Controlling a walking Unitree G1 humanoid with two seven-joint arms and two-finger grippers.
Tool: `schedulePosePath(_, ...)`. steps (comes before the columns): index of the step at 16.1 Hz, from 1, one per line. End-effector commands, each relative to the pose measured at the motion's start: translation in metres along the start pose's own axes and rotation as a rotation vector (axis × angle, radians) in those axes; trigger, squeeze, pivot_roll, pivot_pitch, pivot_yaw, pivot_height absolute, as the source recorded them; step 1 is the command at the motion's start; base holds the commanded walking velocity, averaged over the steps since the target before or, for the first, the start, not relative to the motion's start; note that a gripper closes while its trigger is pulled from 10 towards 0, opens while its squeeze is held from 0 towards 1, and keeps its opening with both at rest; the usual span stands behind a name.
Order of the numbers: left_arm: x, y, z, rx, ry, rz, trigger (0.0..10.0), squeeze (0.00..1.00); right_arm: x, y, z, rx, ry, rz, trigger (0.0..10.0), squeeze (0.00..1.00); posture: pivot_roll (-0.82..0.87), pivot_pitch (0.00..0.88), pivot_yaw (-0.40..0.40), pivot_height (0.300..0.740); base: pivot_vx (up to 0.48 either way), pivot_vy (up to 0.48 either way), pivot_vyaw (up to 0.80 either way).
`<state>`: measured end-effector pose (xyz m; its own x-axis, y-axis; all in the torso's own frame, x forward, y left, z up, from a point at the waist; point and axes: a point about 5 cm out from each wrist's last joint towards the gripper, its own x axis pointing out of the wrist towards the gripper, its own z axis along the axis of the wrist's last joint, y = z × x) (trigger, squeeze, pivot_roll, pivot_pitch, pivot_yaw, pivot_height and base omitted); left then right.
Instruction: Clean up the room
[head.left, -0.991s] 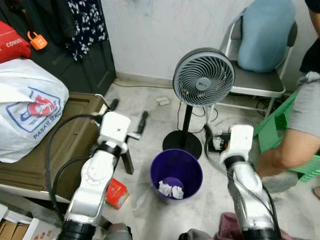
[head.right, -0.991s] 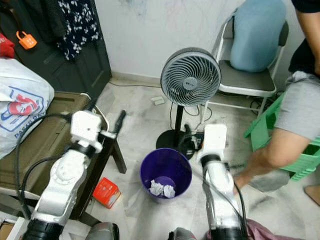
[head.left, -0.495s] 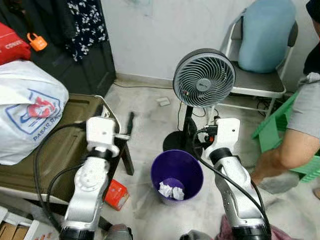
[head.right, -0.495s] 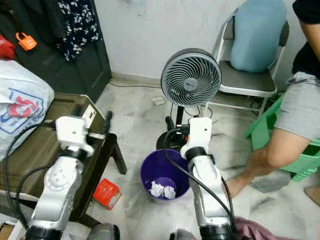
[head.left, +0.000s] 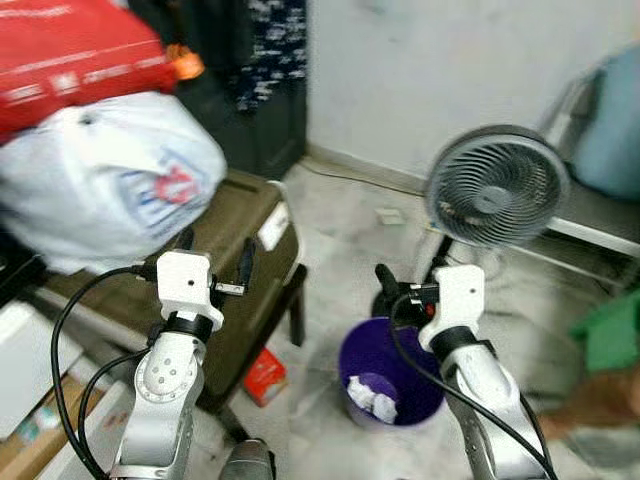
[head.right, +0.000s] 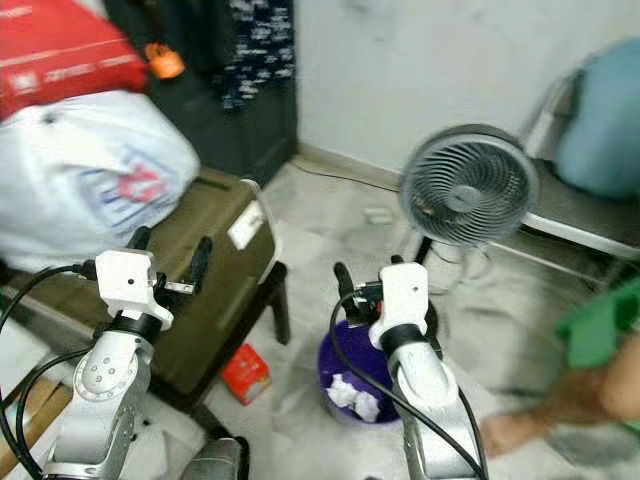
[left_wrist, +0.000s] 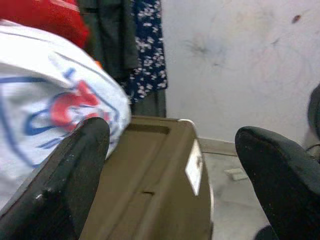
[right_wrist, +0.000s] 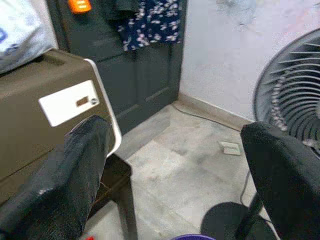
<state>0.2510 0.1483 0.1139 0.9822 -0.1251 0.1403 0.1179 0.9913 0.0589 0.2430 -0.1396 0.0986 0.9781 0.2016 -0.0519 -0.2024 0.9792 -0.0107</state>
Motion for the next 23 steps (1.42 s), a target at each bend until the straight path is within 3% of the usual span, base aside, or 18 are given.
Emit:
schedulePosePath(1, 0.001, -0.003, 0.003, -0.01, -0.006, -0.006, 10.0, 0.0, 0.002, 0.002, 0.009, -0.017, -0.026, 0.022, 10.0, 0.0, 0.02, 0.0, 0.006, 0.74, 0.0, 0.0, 0.8)
schedulePosePath(5, -0.001, -0.004, 0.008, -0.034, -0.027, 0.0, 10.0, 0.0, 0.004, 0.003, 0.018, -0.067, -0.058, 0.034, 10.0, 0.0, 0.02, 0.0, 0.0, 0.74, 0.0, 0.0, 0.8)
schedulePosePath(7, -0.004, -0.003, 0.01, -0.01, -0.028, -0.021, 10.0, 0.0, 0.006, 0.002, 0.021, -0.018, -0.054, 0.015, 10.0, 0.0, 0.03, 0.0, -0.008, 0.74, 0.0, 0.0, 0.8)
schedulePosePath(9, -0.008, 0.003, 0.009, 0.004, -0.021, -0.002, 10.0, 0.0, -0.003, 0.002, 0.017, -0.02, -0.03, 0.01, 10.0, 0.0, 0.04, 0.0, -0.014, 0.74, 0.0, 0.0, 0.8)
schedulePosePath(11, -0.015, 0.011, 0.008, 0.014, -0.006, 0.032, 10.0, 0.0, -0.014, -0.008, 0.01, -0.029, 0.005, -0.031, 10.0, 0.0, 0.03, 0.0, -0.014, 0.74, 0.0, 0.0, 0.8)
schedulePosePath(14, -0.034, 0.028, 0.002, 0.034, 0.043, 0.102, 10.0, 0.0, -0.041, -0.022, 0.002, -0.046, 0.072, -0.095, 10.0, 0.0, 0.03, 0.0, -0.017, 0.74, 0.0, 0.0, 0.8)
schedulePosePath(23, -0.022, 0.018, 0.005, 0.032, 0.027, 0.064, 10.0, 0.0, -0.021, -0.019, 0.008, -0.063, 0.033, -0.078, 10.0, 0.0, 0.03, 0.0, -0.007, 0.74, 0.0, 0.0, 0.8)
